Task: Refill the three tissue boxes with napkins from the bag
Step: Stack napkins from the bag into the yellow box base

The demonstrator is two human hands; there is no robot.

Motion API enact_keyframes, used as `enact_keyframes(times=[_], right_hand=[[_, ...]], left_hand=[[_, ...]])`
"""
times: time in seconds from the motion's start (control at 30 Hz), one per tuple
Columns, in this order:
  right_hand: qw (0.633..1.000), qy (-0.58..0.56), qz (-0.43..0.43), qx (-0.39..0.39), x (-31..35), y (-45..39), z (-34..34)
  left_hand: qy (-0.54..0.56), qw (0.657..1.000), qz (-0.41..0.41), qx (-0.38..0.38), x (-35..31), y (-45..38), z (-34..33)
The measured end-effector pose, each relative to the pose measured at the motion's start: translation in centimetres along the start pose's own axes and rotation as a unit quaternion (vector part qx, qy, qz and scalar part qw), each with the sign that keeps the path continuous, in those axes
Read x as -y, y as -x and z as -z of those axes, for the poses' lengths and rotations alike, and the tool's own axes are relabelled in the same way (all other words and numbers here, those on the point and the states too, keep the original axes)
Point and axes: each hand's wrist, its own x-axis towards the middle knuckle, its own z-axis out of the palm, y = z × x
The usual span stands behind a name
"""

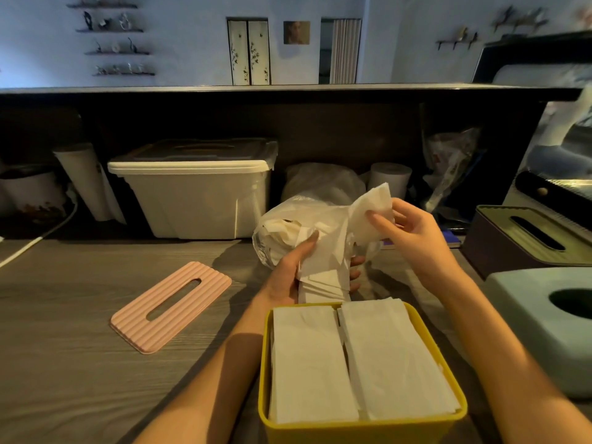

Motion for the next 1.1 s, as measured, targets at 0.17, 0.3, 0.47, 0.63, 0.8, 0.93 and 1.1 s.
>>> enact_keyframes(times=[0.17, 0.3, 0.47, 0.63, 0.8, 0.93, 1.1], right_hand=[[0.997, -0.027, -0.005, 0.073, 0.4, 0.2, -0.1], [0.985, 0.134, 0.036, 0.106, -0.3, 0.4, -0.8], [0.978, 0.189, 0.076, 0.042, -1.3, -0.1, -1.4], [0.984, 0.162, 0.074, -0.032, -1.2, -0.1, -0.9], [0.998, 0.012, -0.042, 0.049, 0.7, 0.0, -0.7], [0.986, 0.042, -0.093, 0.134, 0.5, 0.5, -1.3], [0.976, 0.178, -0.082, 0.099, 0.0, 0.7, -2.2]], left_hand=[[0.003, 1.0, -0.002, 0.003, -0.1, -0.2, -0.3], [-0.05, 0.999, -0.011, -0.018, 0.0, 0.0, -0.5], [-0.072, 0.997, 0.031, 0.009, 0.3, 1.0, -0.9], [-0.111, 0.993, 0.031, 0.004, 0.6, 1.1, 0.2], [-0.079, 0.995, -0.04, 0.038, 0.2, 1.9, -0.6], [-0.01, 0.999, -0.046, -0.013, 0.2, 0.6, -0.5], [-0.062, 0.996, -0.062, -0.018, 0.2, 1.3, -1.0]])
